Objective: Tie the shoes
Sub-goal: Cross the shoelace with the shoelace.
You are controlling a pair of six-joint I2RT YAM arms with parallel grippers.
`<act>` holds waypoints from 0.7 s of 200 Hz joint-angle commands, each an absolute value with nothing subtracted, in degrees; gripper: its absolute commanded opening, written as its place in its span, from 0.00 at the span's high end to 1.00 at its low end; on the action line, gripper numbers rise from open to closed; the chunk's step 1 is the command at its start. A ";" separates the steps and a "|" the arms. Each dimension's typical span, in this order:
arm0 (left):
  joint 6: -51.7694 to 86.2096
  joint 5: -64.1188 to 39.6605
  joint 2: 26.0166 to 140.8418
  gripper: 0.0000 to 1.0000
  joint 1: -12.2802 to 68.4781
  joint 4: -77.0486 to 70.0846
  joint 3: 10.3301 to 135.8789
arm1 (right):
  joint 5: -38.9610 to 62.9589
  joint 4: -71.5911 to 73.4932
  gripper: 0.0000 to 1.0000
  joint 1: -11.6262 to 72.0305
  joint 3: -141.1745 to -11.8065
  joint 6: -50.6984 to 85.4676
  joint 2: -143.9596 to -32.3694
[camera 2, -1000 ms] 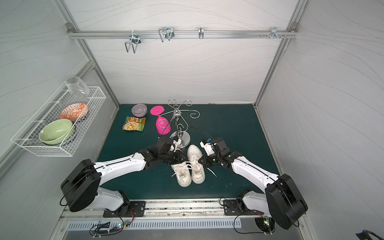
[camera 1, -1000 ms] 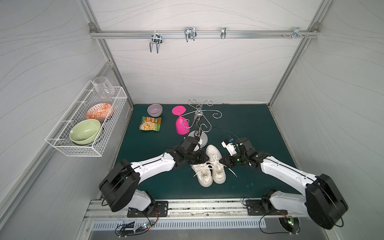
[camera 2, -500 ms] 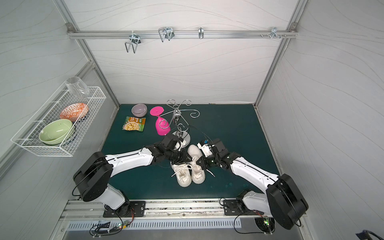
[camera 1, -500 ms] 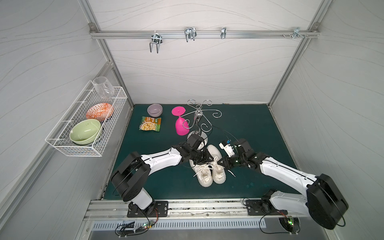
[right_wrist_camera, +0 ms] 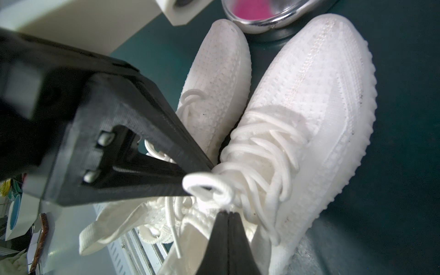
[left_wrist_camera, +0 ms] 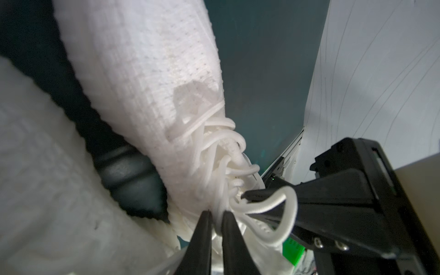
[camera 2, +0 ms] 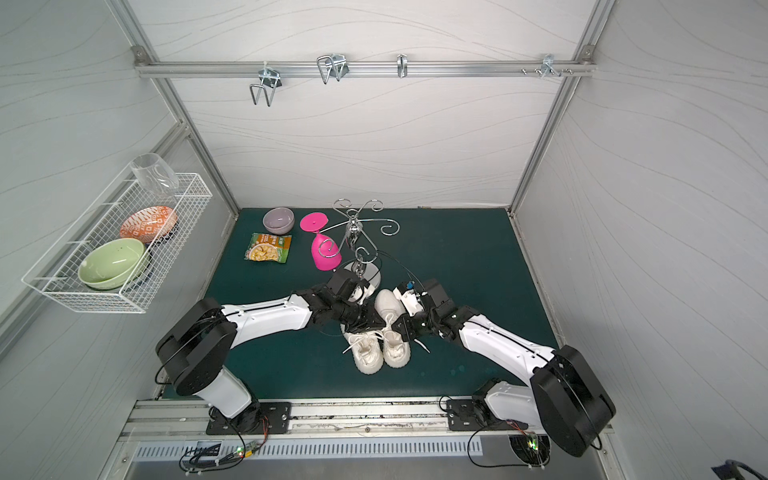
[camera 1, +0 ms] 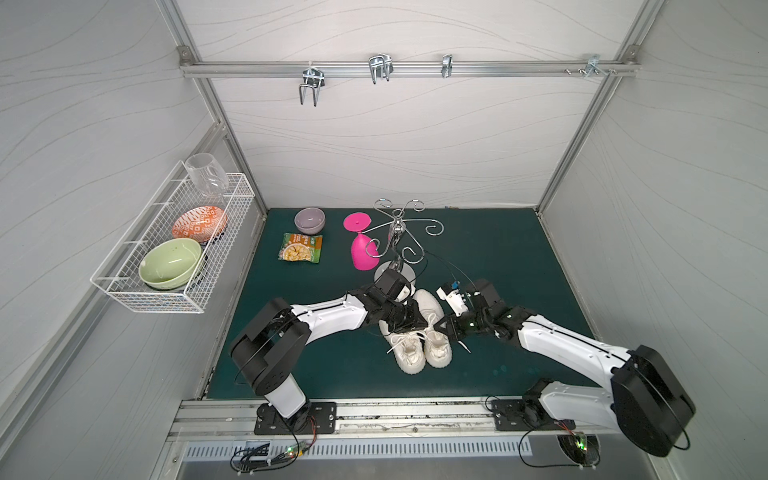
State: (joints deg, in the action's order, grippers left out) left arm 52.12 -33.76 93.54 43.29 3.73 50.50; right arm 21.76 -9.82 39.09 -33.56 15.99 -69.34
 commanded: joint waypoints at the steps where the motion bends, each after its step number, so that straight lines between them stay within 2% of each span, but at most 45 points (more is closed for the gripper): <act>1: 50.71 -34.50 93.96 0.98 43.52 1.41 51.87 | 19.32 -11.12 1.00 39.52 -32.40 14.91 -67.90; 47: 45.34 -30.96 92.43 1.00 43.52 -0.56 50.11 | 14.48 -11.16 1.00 39.11 -31.90 14.74 -64.84; 68: 42.67 -28.56 91.52 1.00 43.59 -1.78 49.40 | 16.46 -9.39 1.00 38.78 -32.00 14.26 -64.32; 100: 41.09 -28.27 91.71 1.00 43.64 -1.97 49.40 | 20.10 -9.48 0.70 37.46 -30.92 15.52 -63.48; 140: 41.43 -27.40 91.33 1.00 43.53 -2.77 48.35 | 23.05 -9.75 0.64 34.53 -26.86 17.40 -59.75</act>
State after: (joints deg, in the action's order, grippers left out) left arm 42.87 -30.04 92.62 43.64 -0.03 48.73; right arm 20.40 -9.08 35.94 -28.51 16.12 -61.65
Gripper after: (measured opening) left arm 0.041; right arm 0.353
